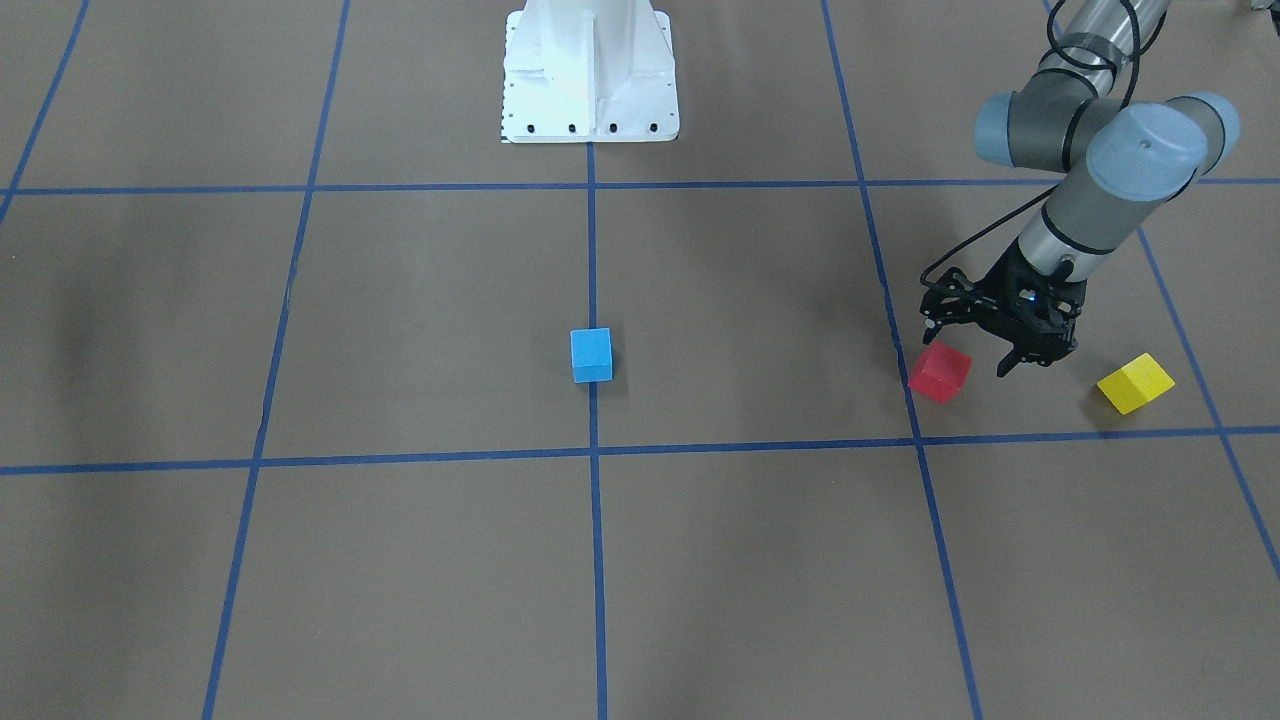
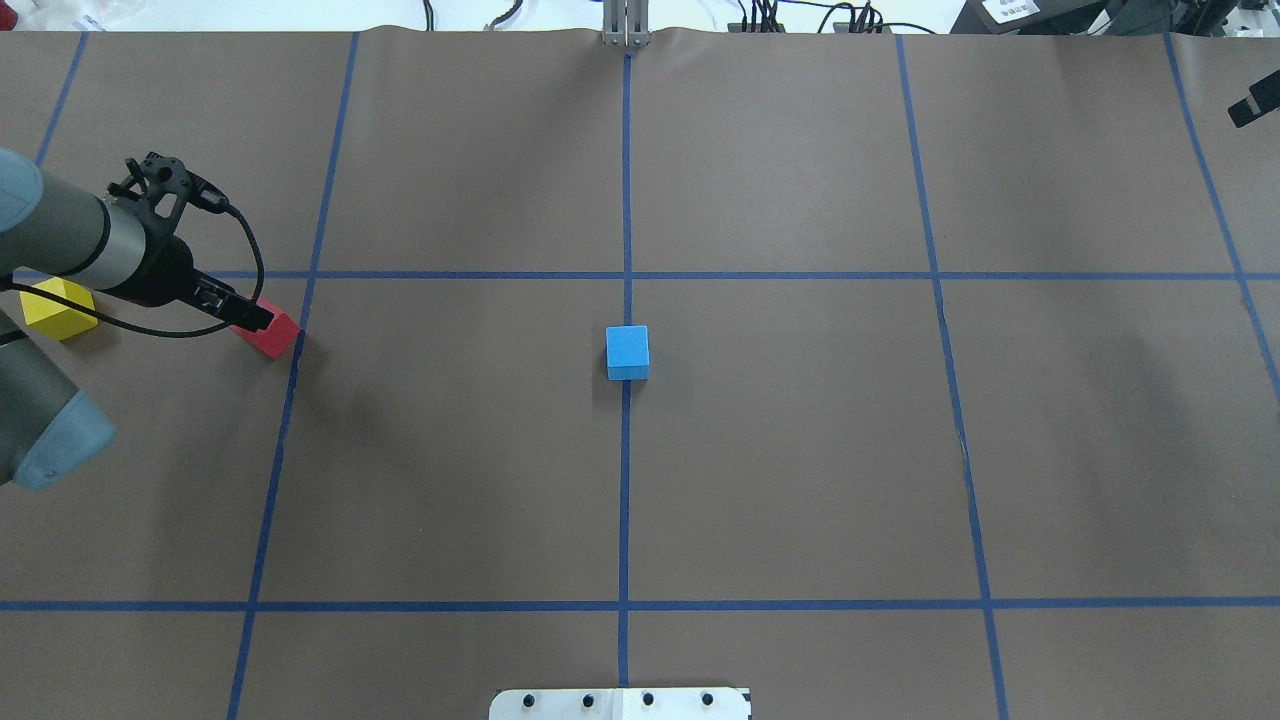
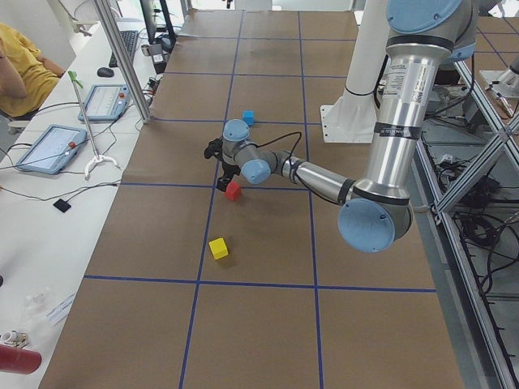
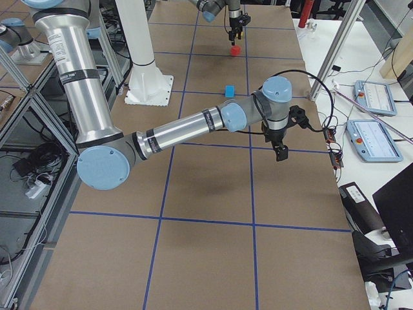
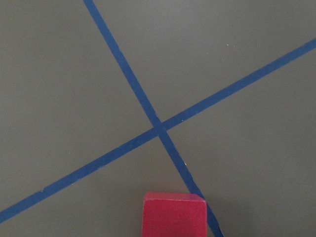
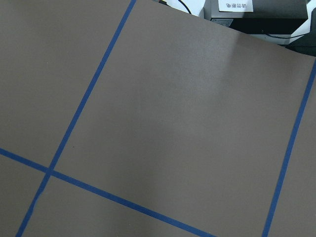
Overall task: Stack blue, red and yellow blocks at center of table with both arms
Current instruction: 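Reach the left gripper to the red block and grasp it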
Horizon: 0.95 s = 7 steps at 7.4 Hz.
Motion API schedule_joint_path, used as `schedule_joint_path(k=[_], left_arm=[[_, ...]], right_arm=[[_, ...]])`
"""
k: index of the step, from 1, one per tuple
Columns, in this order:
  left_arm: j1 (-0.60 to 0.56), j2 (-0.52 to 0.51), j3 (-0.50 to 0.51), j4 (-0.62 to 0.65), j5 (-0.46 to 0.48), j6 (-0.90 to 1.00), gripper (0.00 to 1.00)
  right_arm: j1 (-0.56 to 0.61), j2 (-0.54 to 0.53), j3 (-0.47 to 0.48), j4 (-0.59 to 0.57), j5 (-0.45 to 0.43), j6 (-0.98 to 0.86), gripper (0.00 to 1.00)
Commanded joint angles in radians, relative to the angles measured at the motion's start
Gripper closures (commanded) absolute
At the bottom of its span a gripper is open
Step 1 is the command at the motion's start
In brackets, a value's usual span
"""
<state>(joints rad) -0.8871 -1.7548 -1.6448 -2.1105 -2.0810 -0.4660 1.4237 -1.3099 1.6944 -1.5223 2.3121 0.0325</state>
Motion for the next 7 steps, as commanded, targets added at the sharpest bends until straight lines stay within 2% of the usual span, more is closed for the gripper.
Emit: schedule_joint_path(k=[1,4,5,6,7], left_arm=[[0.008,-0.012,0.062,-0.048,0.001,-0.003,0.00],[0.046,-0.012,0.068,-0.048,0.001,-0.003,0.02],[0.049,-0.012,0.072,-0.051,0.001,-0.003,0.54],[0.048,-0.011,0.068,-0.051,0.001,-0.006,1.00],[0.048,-0.012,0.041,-0.045,-0.004,-0.010,1.00]], right_arm=[[0.001,-0.003,0.002,0.001,0.000,-0.002,0.00],[0.001,-0.003,0.002,0.001,-0.008,-0.002,0.00],[0.001,-0.003,0.001,0.001,-0.011,-0.002,0.00],[0.001,-0.005,-0.007,-0.001,-0.010,-0.002,0.00],[0.001,-0.006,-0.012,-0.007,-0.007,-0.002,0.00]])
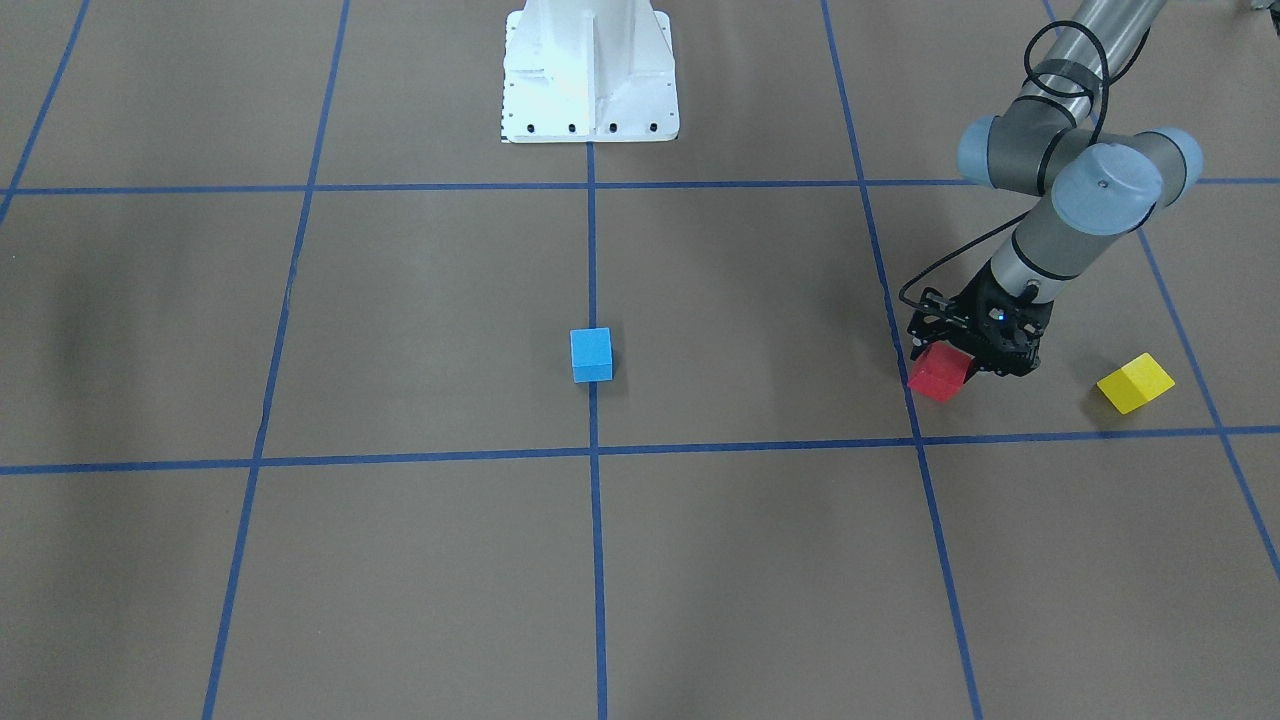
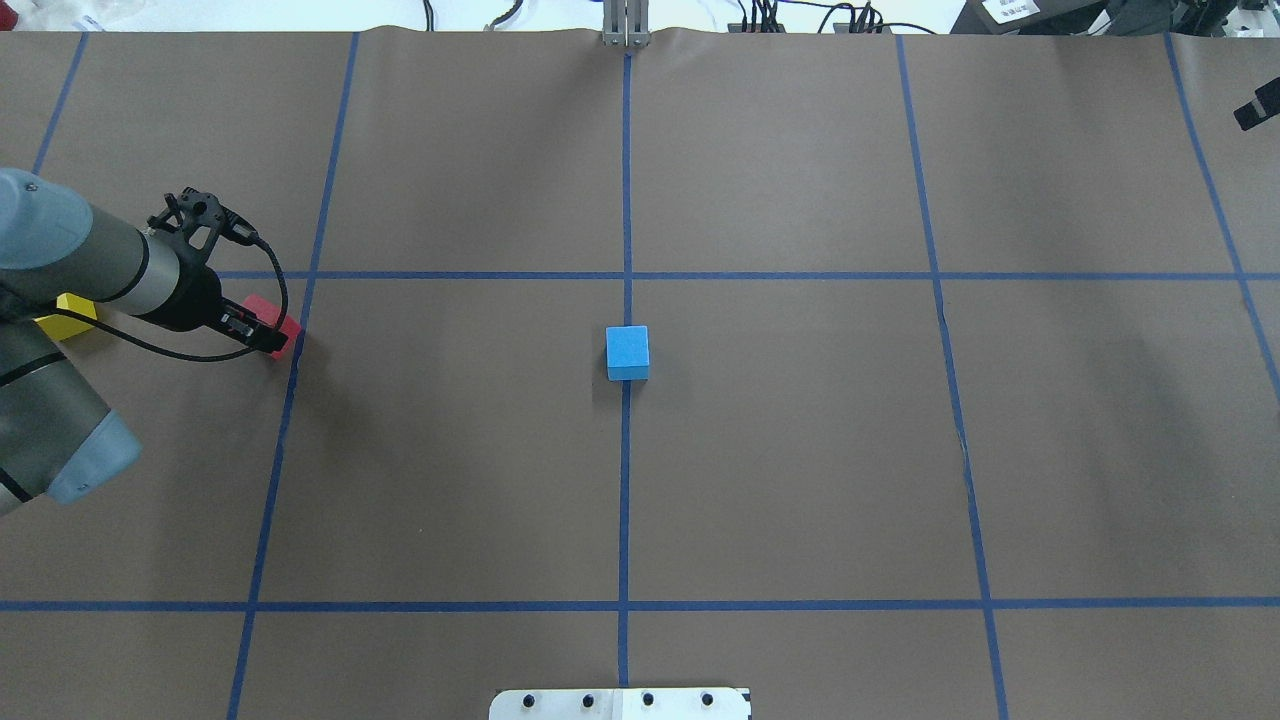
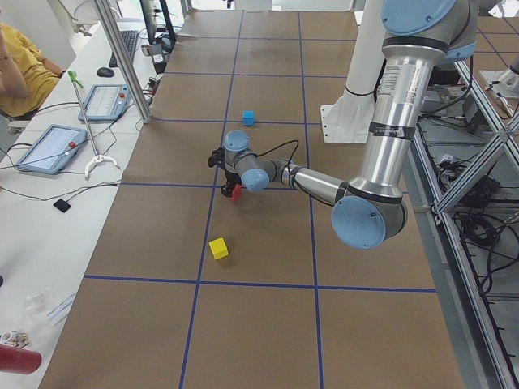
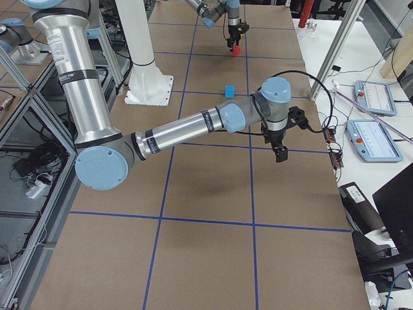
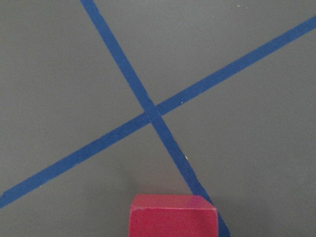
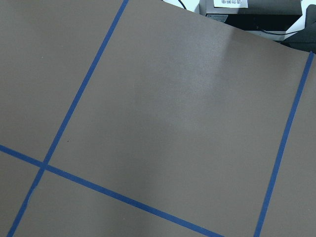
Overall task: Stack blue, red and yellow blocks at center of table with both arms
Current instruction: 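Reach the left gripper to the red block and grasp it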
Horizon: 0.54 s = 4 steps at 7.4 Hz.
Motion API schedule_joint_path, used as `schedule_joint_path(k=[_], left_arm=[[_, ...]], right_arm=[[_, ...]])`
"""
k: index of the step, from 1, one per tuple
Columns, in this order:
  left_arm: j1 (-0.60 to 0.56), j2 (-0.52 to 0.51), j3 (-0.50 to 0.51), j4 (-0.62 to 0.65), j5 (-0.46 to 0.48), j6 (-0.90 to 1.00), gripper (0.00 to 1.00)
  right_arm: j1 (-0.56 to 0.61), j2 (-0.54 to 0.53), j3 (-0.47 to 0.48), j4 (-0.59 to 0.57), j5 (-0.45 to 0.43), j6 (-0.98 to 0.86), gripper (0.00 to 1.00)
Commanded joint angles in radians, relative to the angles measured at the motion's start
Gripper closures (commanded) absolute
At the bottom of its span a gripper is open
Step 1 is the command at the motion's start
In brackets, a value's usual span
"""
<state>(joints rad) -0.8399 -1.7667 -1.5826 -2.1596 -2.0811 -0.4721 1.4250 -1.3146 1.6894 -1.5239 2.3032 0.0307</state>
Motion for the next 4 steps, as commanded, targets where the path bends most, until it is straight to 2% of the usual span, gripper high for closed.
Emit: schedule_joint_path(k=[1,2,4], left_arm=[[-0.010,-0.025,-0.052,0.035,-0.010,-0.011,1.00],[-0.030,-0.107,-0.069,0.147,-0.011,-0.076,1.00],[-0.025,-0.312,-0.138,0.455,-0.010,-0.277,1.00]], right_arm=[[0.000,-0.015,-0.010,-0.007,0.004,0.003,0.00],[0.000,-0.038,-0.010,-0.004,0.004,0.002,0.00],[0.029,-0.095,-0.019,-0.001,-0.005,0.002,0.00]])
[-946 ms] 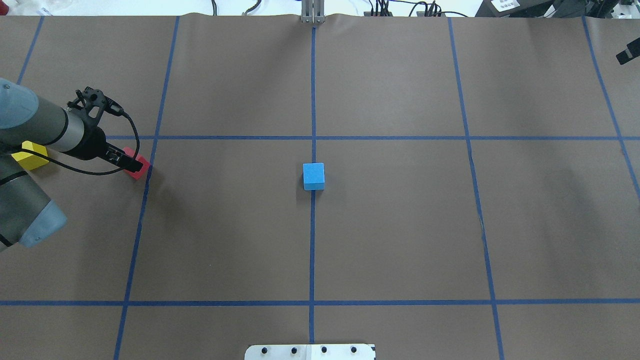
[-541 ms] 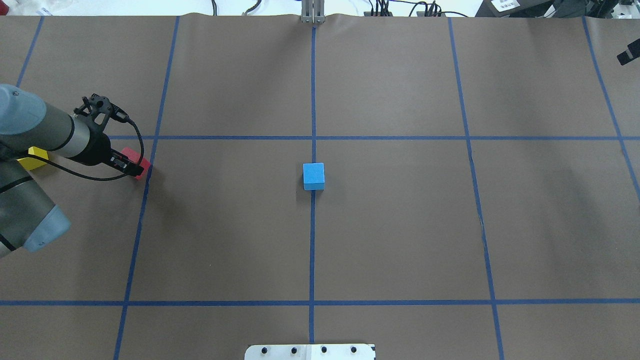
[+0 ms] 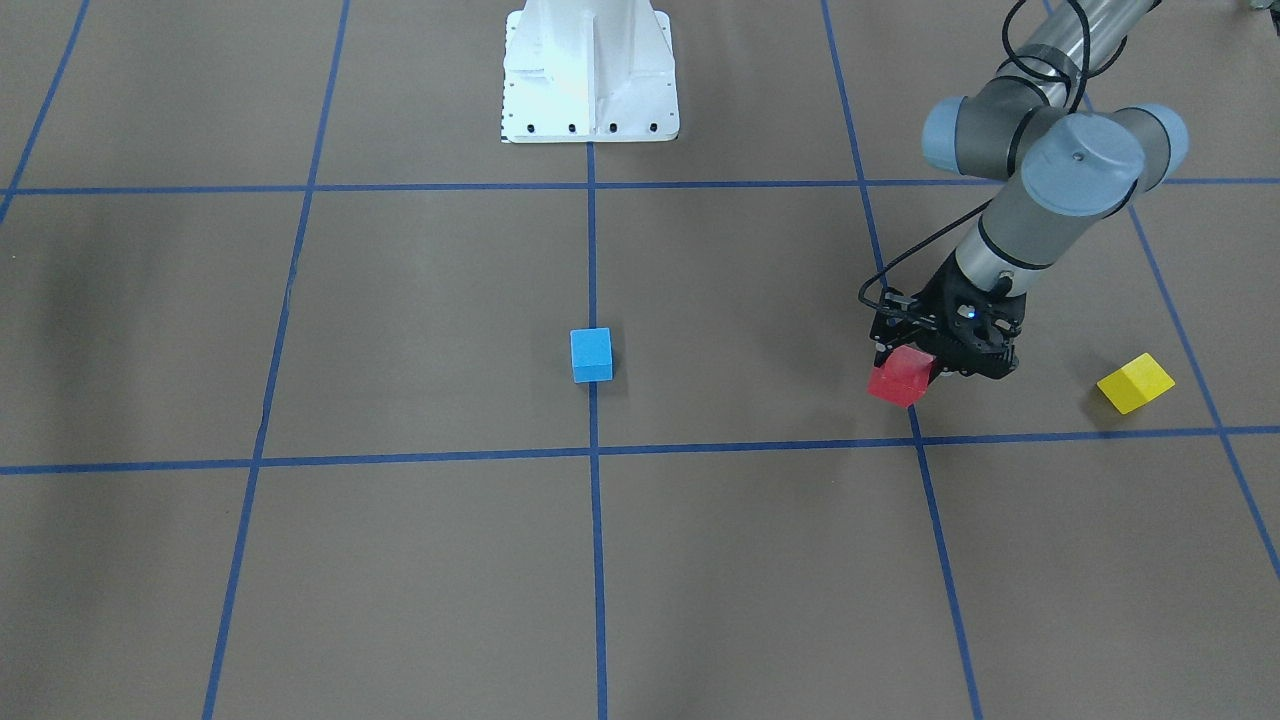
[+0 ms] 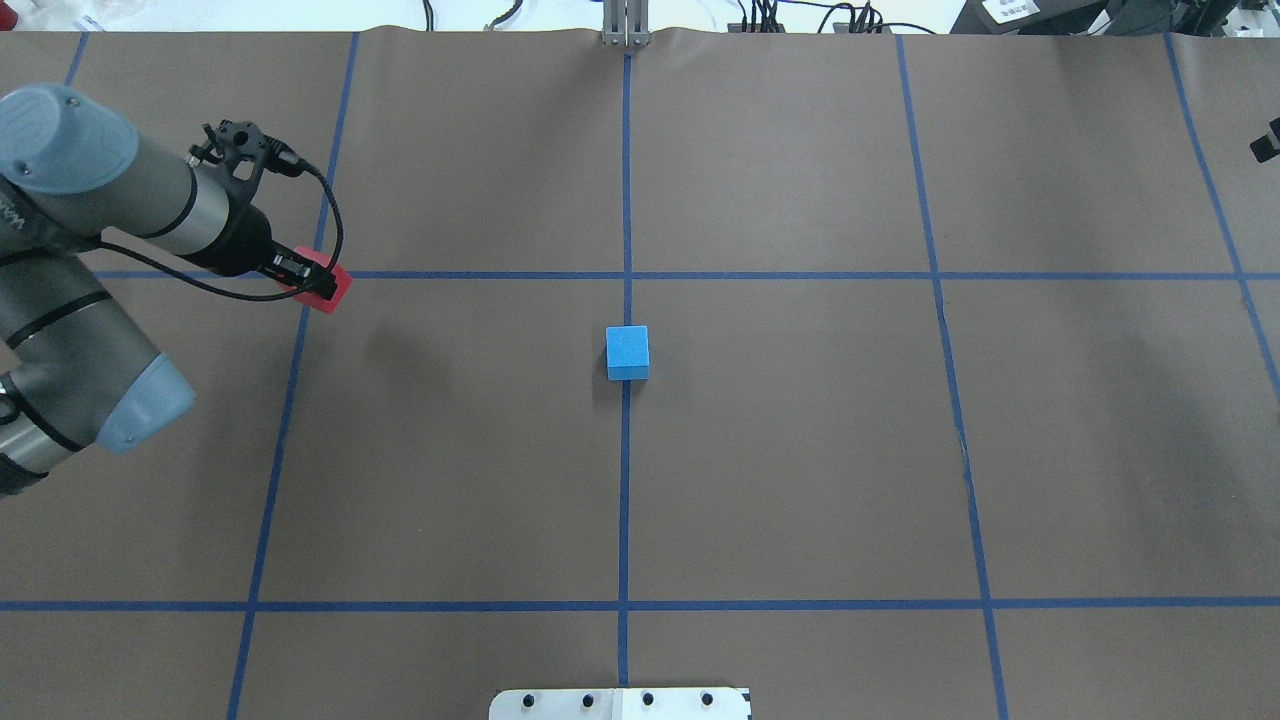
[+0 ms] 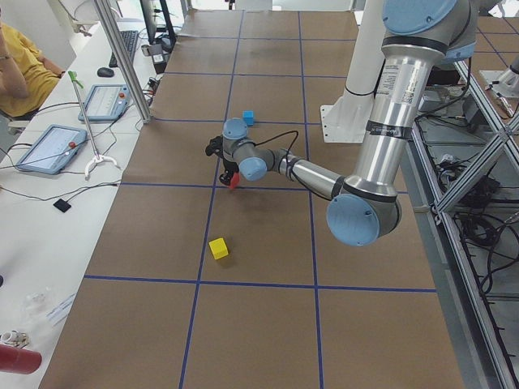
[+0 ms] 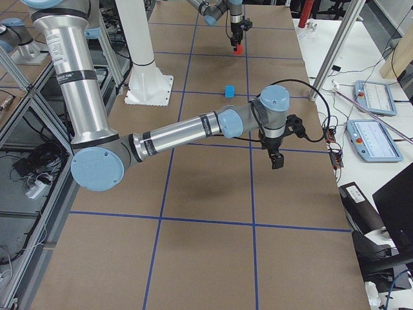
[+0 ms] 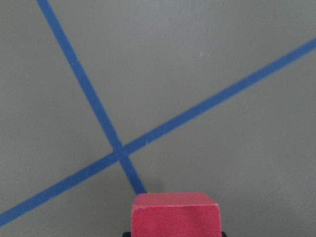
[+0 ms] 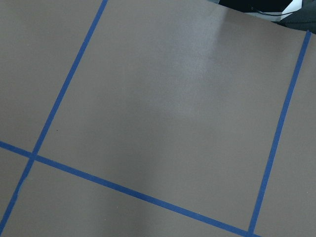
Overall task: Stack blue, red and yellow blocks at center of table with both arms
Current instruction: 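Carry the red block with the left gripper onto the blue block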
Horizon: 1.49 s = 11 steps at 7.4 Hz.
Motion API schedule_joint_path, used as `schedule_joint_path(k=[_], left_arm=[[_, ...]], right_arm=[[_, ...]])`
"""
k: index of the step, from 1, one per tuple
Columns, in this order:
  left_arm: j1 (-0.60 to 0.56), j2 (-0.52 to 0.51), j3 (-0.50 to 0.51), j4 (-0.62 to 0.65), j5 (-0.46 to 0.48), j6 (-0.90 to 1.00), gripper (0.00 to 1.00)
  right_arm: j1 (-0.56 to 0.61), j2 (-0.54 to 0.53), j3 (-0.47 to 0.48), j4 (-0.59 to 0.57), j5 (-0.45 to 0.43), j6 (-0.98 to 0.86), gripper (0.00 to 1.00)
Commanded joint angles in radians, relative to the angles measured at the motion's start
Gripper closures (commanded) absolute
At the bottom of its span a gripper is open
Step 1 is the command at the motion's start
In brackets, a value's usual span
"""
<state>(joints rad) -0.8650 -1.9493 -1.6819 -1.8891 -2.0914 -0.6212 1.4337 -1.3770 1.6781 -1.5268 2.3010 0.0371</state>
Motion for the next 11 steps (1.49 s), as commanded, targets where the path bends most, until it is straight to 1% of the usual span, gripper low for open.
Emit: schedule_joint_path(k=[1,2,3,4,5,6,7,8,11], left_arm=[[0.017,-0.237,-0.044,0.290,0.002,-0.284,1.00],[0.094,-0.319,-0.032,0.347,0.014,-0.420,1.00],[0.168,-0.420,0.020,0.355,0.037,-0.552,1.00],[0.231,-0.509,0.110,0.355,0.097,-0.625,1.00],[0.309,-0.572,0.199,0.352,0.184,-0.665,1.00],[0.333,-0.591,0.237,0.351,0.215,-0.672,1.00],[0.334,-0.585,0.243,0.354,0.217,-0.672,1.00],[0.336,-0.586,0.258,0.352,0.240,-0.690,1.00],[0.334,-0.585,0.263,0.346,0.254,-0.678,1.00]], right_arm=[[0.042,-0.060,-0.006,0.004,0.000,-0.006,0.00],[0.042,-0.077,-0.011,-0.009,-0.003,-0.008,0.00],[0.042,-0.105,-0.012,-0.006,-0.020,-0.008,0.00],[0.045,-0.109,-0.012,-0.004,-0.025,-0.009,0.00],[0.045,-0.109,-0.012,-0.004,-0.025,-0.008,0.00],[0.045,-0.109,-0.012,-0.004,-0.023,-0.006,0.00],[0.045,-0.108,-0.011,-0.004,-0.023,-0.006,0.00],[0.045,-0.108,-0.008,-0.003,-0.023,-0.003,0.00],[0.045,-0.100,-0.006,-0.001,-0.023,0.006,0.00]])
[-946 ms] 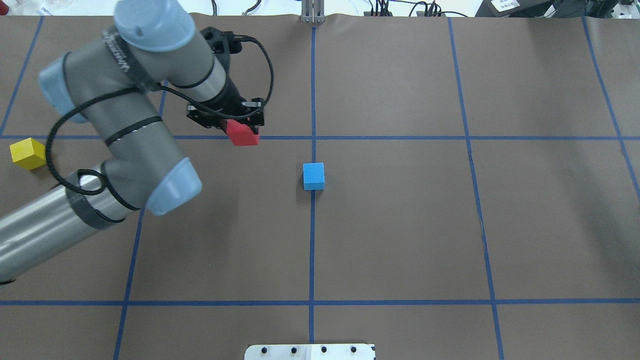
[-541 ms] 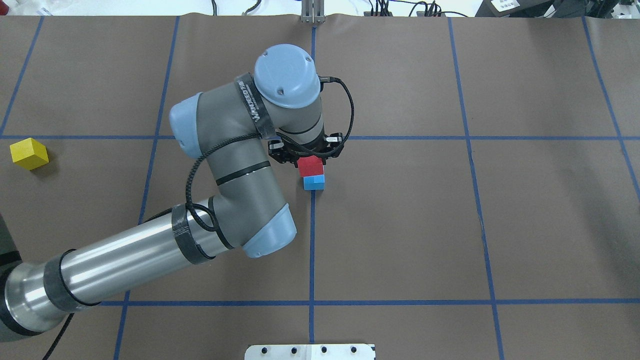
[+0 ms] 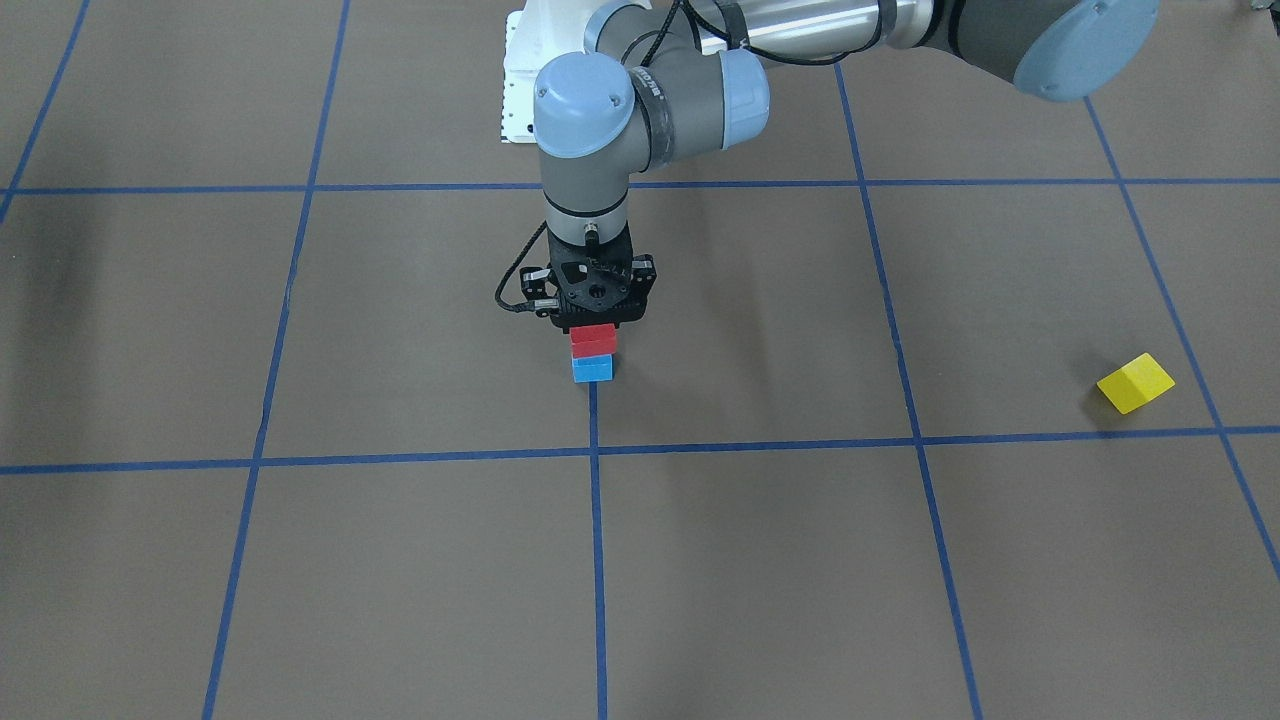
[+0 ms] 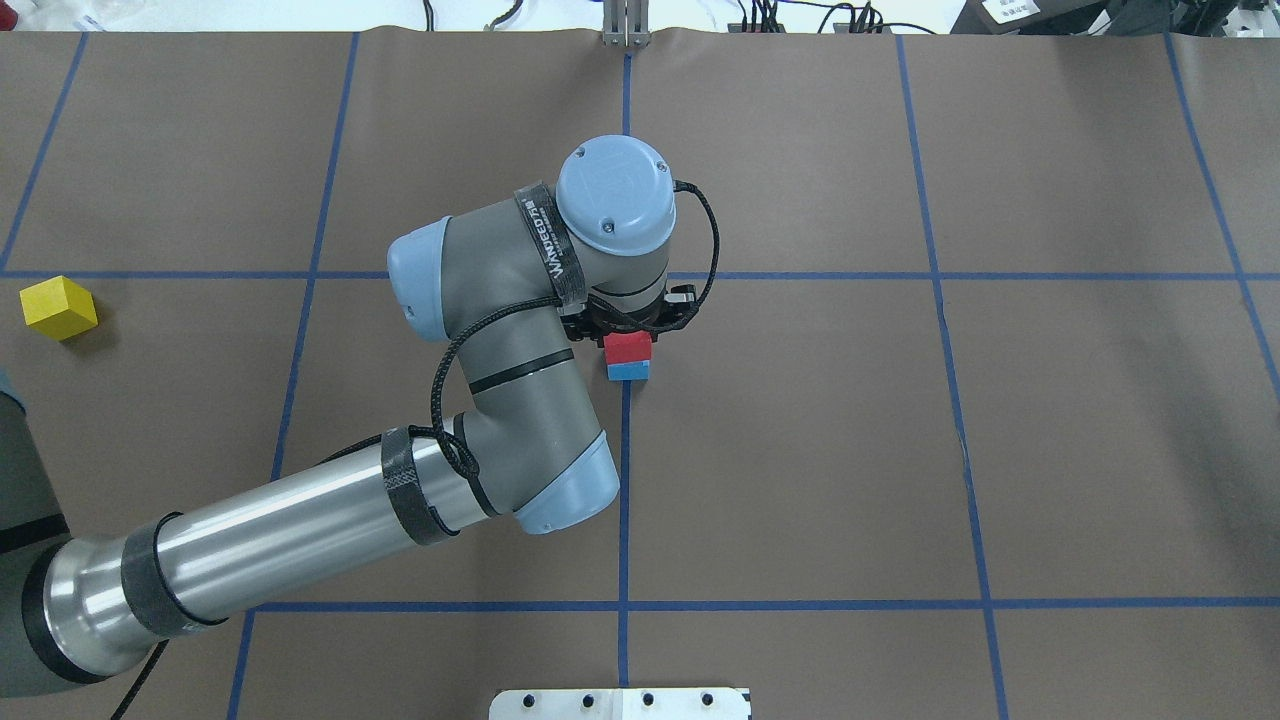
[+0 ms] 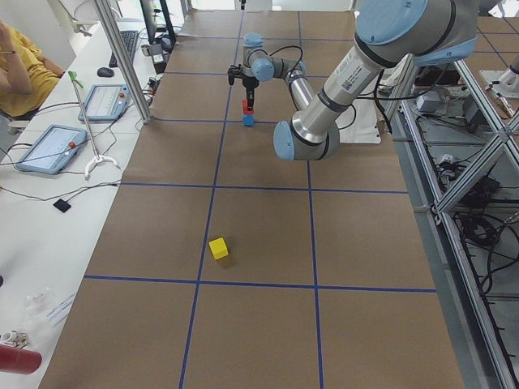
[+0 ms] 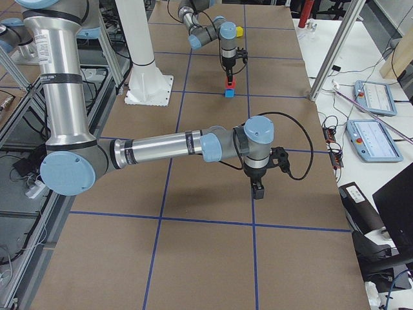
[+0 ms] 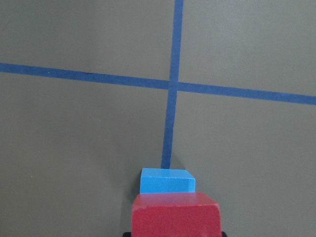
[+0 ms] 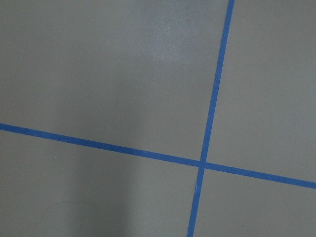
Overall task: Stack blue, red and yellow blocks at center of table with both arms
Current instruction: 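Carry the red block with the left gripper onto the blue block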
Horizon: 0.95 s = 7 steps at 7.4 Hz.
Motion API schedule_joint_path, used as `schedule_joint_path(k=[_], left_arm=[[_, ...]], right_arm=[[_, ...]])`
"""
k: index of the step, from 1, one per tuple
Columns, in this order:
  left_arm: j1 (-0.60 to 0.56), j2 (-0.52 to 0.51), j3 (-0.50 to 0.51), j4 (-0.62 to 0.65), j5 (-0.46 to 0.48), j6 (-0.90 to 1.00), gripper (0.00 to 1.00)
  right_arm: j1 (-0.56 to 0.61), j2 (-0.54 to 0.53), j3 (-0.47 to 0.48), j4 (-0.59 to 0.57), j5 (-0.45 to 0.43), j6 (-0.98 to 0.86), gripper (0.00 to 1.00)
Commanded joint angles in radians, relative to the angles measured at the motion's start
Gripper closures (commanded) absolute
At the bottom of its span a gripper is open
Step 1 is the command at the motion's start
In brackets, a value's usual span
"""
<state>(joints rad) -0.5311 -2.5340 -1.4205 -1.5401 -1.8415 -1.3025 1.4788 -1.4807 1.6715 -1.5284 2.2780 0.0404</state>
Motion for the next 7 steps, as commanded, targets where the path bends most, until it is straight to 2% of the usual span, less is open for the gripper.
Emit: schedule_joint_path(k=[1,2,4,5,7], left_arm=[[0.000,0.000,0.002,-0.008,0.004,0.014,1.00],[0.000,0.000,0.002,-0.008,0.002,0.078,1.00],[0.000,0.006,0.005,-0.009,0.002,0.086,1.00],[0.000,0.006,0.006,-0.009,0.002,0.086,0.96],[0.000,0.004,0.012,-0.009,0.002,0.086,0.79]], right_arm=[[0.000,0.002,0.001,0.001,0.000,0.003,0.00],[0.000,0.004,0.001,0.001,0.000,0.003,0.00],[0.000,0.004,-0.001,0.002,0.000,0.004,0.00],[0.000,0.005,-0.001,0.002,-0.002,0.004,0.00],[0.000,0.005,-0.004,0.002,-0.002,0.004,0.00]])
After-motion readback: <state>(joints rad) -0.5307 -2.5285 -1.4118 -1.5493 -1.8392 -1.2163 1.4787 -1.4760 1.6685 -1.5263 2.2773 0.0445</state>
